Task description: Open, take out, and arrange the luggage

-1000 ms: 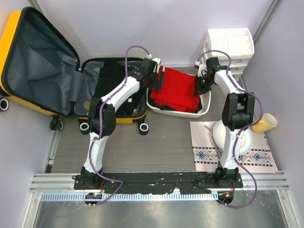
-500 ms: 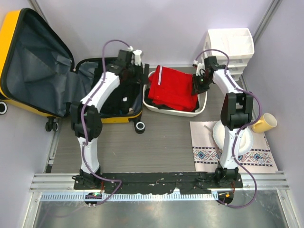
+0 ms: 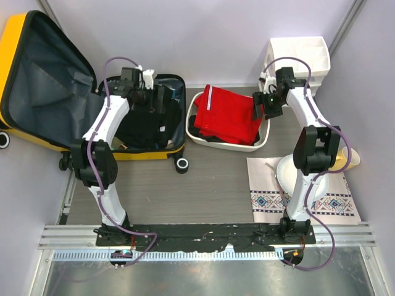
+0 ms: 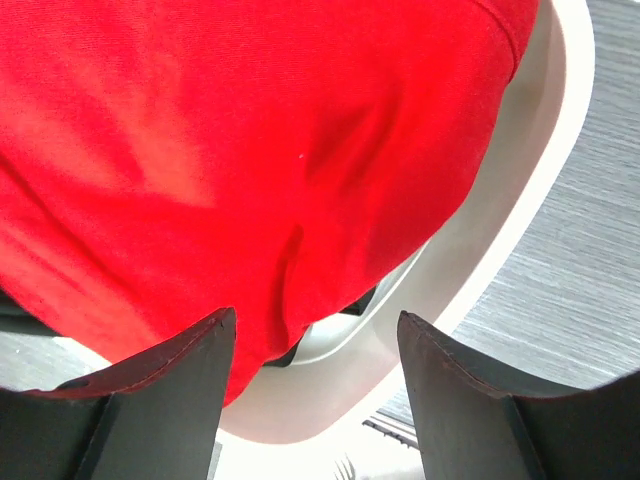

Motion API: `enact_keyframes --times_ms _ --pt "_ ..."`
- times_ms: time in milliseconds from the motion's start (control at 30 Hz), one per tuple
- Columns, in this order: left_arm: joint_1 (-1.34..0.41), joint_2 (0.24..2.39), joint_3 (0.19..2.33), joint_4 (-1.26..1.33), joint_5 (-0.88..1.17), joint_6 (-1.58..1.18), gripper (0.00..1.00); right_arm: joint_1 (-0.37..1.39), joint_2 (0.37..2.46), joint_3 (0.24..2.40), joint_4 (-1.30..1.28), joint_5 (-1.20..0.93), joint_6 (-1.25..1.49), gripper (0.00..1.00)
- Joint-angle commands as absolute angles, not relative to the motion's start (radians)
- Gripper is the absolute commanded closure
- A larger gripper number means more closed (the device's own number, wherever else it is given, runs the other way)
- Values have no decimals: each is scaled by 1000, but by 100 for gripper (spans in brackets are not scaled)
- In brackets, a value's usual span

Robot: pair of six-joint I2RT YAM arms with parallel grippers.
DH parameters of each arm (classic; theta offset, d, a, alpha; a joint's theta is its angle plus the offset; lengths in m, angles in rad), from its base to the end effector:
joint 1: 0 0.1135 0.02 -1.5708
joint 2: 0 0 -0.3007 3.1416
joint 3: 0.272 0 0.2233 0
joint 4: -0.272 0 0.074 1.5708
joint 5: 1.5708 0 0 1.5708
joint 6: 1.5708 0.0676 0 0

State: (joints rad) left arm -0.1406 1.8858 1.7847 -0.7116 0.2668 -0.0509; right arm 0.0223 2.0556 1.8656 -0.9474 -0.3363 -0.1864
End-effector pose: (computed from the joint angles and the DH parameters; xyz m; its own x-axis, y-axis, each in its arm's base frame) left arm 0.4222 -0.0778 0.3363 -0.7341 0.0543 -0.6769 0.2777 0.9337 -0.2262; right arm 0.4400 0.0321 0.2728 -0.8620 -0.1942 -0.4682 -0.3250 0.9206 0.2165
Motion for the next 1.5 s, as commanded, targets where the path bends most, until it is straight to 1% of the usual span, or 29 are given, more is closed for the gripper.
enact_keyframes --times_ms 0,100,133,233,300,333,367,433,533,700,867,1000,1100,1167,1233,1267,1300,1400,1467 --pt "-146 1858 1744 -755 327 -15 9 26 1953 1905 -965 -370 -173 28" --pt "-127 1865 1733 -709 301 -47 12 38 1942 1913 -948 -393 -149 28" --pt "-105 1870 1741 -697 307 -67 16 47 1941 1924 -945 -402 -141 28" --pt "-62 1907 1799 -677 293 -95 22 67 1942 1951 -927 -432 -106 28" --pt "-42 1927 1848 -657 288 -107 26 75 1933 1951 -879 -452 -80 28" --pt "-26 1954 1862 -629 293 -116 30 77 1930 1942 -855 -469 -48 30" --pt "-20 1968 1876 -611 299 -124 32 84 1928 1942 -807 -480 -29 30" --pt "-14 2011 1914 -537 301 -132 33 95 1934 1953 -767 -502 23 32" --pt "-17 2058 1965 -439 316 -143 31 118 1954 1983 -712 -514 58 32" --pt "-37 2224 2135 -414 310 -170 32 149 1991 2022 -692 -499 89 33" --pt "-77 2312 2200 -376 278 -184 38 161 1994 2016 -690 -474 87 33" --pt "-115 2341 2200 -365 241 -170 52 167 1994 2002 -692 -454 80 33" --pt "-141 2365 2201 -376 174 -140 55 167 1993 1991 -690 -445 75 33" --pt "-150 2382 2213 -383 137 -111 54 166 1990 1987 -692 -440 71 33" --pt "-160 2413 2230 -403 104 -104 51 167 1990 1982 -695 -437 69 33" --pt "-160 2424 2256 -411 85 -103 48 166 1991 1980 -695 -437 68 33" --pt "-161 2436 2272 -431 74 -103 42 167 1991 1979 -693 -436 69 33" --pt "-161 2480 2325 -465 80 -103 35 167 1997 1982 -693 -434 69 33" --pt "-161 2509 2358 -480 75 -106 34 166 1999 1983 -693 -433 69 33"
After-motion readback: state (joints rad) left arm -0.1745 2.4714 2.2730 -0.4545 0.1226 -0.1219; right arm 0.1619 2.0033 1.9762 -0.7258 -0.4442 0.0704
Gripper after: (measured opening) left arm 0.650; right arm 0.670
